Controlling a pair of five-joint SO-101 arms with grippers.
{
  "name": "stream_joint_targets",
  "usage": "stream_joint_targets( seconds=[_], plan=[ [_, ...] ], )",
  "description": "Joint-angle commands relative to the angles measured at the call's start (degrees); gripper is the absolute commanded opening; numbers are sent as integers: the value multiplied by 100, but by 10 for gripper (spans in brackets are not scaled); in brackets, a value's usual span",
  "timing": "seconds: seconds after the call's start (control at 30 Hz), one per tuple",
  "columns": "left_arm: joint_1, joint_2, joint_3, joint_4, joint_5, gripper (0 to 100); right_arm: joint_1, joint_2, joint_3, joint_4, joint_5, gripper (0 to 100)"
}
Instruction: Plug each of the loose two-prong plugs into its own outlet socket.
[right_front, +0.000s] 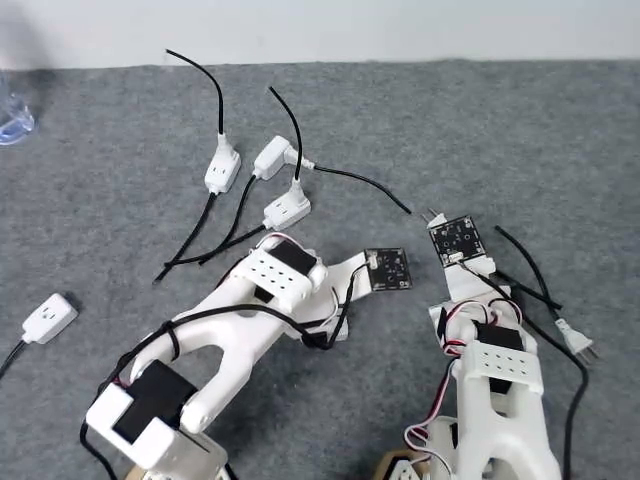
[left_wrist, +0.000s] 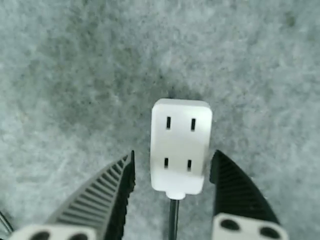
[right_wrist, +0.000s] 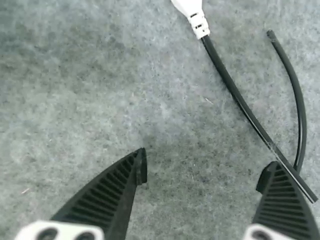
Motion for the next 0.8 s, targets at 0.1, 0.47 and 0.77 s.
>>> stream_joint_targets(
  seconds=[0.1, 0.47, 0.77],
  plan=[
    [-35, -862, -769, 835, 721, 229, 110, -136, -114, -92, 9, 350],
    [-1503, -4607, 242, 1222, 3305, 228, 848, -75, -2303, 2659, -334, 350],
    [-4000, -5732, 2914, -149, 3262, 229, 1851, -66, -3692, 4391, 1055, 350]
  ],
)
